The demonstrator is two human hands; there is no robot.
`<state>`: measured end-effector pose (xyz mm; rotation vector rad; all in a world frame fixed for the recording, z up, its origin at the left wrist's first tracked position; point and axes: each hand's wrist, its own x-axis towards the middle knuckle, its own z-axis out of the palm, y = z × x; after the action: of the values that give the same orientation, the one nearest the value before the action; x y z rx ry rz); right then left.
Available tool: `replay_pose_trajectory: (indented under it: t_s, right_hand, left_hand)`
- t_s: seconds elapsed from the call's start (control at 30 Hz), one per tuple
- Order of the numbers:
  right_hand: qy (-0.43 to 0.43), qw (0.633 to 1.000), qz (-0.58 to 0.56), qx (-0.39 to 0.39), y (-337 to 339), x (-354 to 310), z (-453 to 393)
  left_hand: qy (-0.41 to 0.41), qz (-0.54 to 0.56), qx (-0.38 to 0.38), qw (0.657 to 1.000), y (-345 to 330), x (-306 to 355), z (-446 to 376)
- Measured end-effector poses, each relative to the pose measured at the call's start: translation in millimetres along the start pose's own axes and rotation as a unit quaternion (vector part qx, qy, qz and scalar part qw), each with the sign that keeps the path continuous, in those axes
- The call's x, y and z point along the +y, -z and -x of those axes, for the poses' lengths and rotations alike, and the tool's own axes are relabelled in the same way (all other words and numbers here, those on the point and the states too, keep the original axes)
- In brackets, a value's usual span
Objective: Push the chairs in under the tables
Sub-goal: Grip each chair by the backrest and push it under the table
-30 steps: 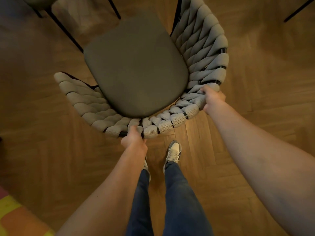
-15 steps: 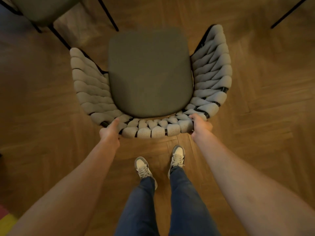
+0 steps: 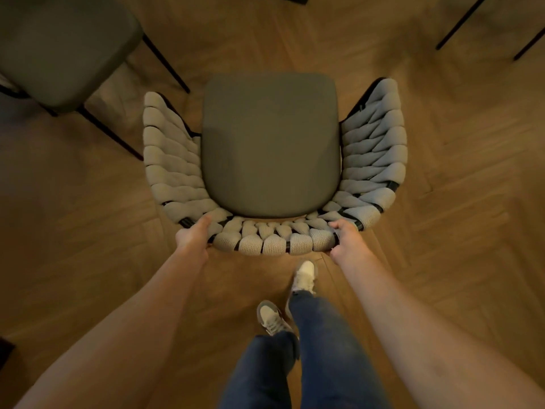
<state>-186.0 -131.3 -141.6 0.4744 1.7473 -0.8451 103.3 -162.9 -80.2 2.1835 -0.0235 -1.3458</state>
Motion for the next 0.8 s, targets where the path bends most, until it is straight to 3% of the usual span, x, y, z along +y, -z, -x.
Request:
replay_pose_trajectory:
  t_s: [0.13, 0.33, 0.43, 0.8]
  right_hand:
    - [0.004, 1.0, 0.006, -0.016, -36.4, -16.5, 26.3]
    - [-0.014, 1.0, -0.007, -0.003, -74.6, -52.5, -17.4]
    - [-0.013, 1.0, -0.003, -0.015, -100.9, -85.3, 20.8]
    - [0.005, 0.997, -0.054, -0.054, -181.3, -154.7, 30.0]
  left_hand:
    - [-0.02, -0.023, -0.017, 0.999, -13.5, 41.1, -19.3]
    - [-0.037, -0.035, -0.041, 0.998, -50.5, 103.8, -33.4]
    - [-0.044, -0.05, -0.05, 0.997, -69.5, 134.0, -45.4]
    - [-0.074, -0.127, -0.043, 0.988, -120.8, 237.5, -93.0]
